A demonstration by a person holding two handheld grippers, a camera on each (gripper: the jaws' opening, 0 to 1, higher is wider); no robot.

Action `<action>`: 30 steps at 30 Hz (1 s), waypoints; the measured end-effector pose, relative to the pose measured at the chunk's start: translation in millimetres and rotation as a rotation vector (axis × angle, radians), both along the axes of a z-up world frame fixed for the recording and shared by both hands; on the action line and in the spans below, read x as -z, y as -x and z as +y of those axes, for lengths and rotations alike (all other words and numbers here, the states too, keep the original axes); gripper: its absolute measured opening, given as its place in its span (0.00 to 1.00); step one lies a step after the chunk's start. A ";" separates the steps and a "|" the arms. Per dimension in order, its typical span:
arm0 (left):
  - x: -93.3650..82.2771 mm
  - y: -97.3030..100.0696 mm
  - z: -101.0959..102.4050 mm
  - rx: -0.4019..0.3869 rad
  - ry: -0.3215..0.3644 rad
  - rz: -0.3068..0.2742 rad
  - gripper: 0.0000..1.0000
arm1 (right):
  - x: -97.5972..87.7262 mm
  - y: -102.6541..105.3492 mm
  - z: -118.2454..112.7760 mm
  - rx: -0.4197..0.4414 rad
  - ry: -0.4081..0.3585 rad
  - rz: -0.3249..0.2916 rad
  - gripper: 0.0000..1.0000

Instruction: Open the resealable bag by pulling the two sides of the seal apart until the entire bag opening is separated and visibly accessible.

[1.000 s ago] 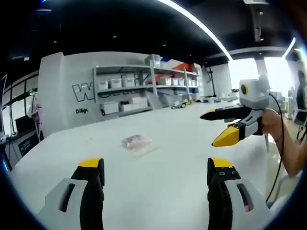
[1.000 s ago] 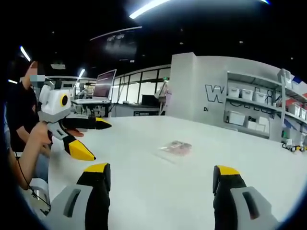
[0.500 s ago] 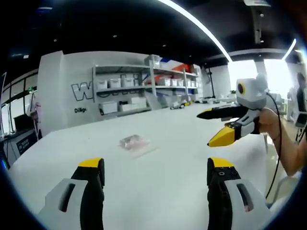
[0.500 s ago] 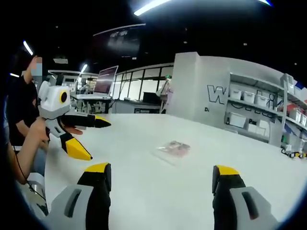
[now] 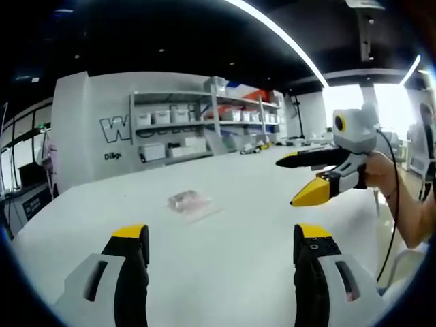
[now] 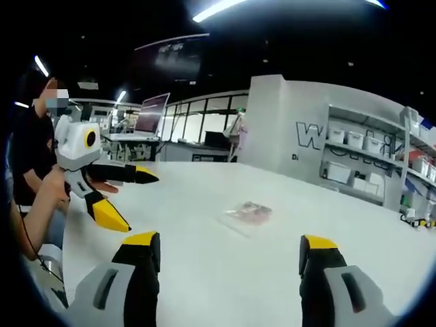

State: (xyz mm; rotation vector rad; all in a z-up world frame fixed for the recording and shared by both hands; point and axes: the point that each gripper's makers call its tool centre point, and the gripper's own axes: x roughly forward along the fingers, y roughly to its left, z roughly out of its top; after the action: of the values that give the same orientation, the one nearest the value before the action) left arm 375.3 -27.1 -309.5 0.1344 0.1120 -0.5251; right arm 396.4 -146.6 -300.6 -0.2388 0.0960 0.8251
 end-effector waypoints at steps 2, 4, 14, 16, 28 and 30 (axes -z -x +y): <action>1.1 -0.3 -0.8 0.002 -0.001 0.003 0.87 | 2.6 2.5 2.1 -0.011 0.011 0.006 0.81; 2.6 -0.4 -1.7 0.005 -0.004 0.007 0.87 | 4.1 4.4 3.9 -0.017 0.016 0.007 0.80; 2.2 -0.4 -1.6 0.007 -0.004 0.006 0.86 | 1.9 5.0 5.1 -0.020 0.011 0.001 0.79; 2.3 -0.3 -2.2 0.010 -0.005 0.005 0.85 | 2.0 5.1 5.5 -0.020 0.011 0.001 0.79; -0.5 0.2 -2.9 0.010 0.010 -0.004 0.85 | 1.8 5.6 5.7 -0.017 0.006 -0.001 0.79; -0.3 0.4 -2.9 0.010 0.009 -0.003 0.85 | 1.8 5.7 5.9 -0.018 0.007 -0.001 0.79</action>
State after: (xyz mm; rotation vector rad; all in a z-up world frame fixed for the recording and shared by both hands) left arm 374.9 -30.1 -309.2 0.1274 0.1059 -0.5351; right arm 390.7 -140.7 -302.4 -0.2470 0.0955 0.8427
